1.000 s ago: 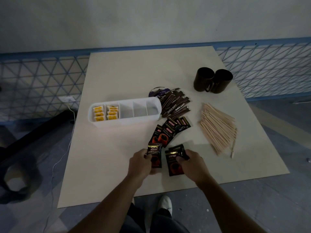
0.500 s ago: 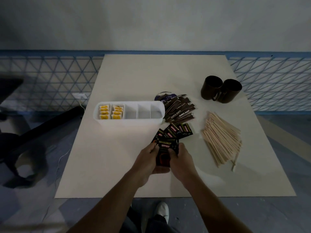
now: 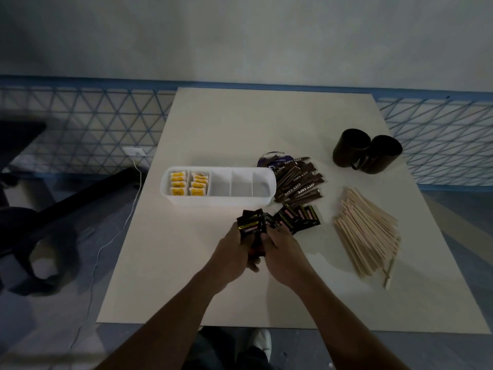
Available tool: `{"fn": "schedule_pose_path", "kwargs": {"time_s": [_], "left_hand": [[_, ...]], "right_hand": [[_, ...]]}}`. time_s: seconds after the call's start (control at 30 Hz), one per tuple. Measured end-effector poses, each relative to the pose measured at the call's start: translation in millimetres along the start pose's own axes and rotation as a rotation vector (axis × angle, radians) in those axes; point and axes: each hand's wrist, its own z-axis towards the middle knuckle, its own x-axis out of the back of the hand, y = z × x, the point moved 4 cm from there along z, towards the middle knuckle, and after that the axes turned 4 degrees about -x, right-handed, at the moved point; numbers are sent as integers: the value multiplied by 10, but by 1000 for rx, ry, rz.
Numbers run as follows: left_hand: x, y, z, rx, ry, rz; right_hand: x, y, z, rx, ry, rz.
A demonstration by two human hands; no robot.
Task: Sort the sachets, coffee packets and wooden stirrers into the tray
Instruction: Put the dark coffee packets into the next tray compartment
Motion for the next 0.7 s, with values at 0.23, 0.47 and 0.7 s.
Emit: {"fn": "schedule_pose_path", "kwargs": {"time_s": [0.23, 0.47, 0.7], "left_hand": [[381, 82, 133, 22, 53, 76], [792, 206, 328, -34, 80, 163], [1022, 362, 505, -97, -10, 84]], "right_hand": [[-160, -182, 192, 52, -69, -82], [-112, -650, 362, 70, -12, 45], [-65, -893, 653, -104, 104, 381]]}}
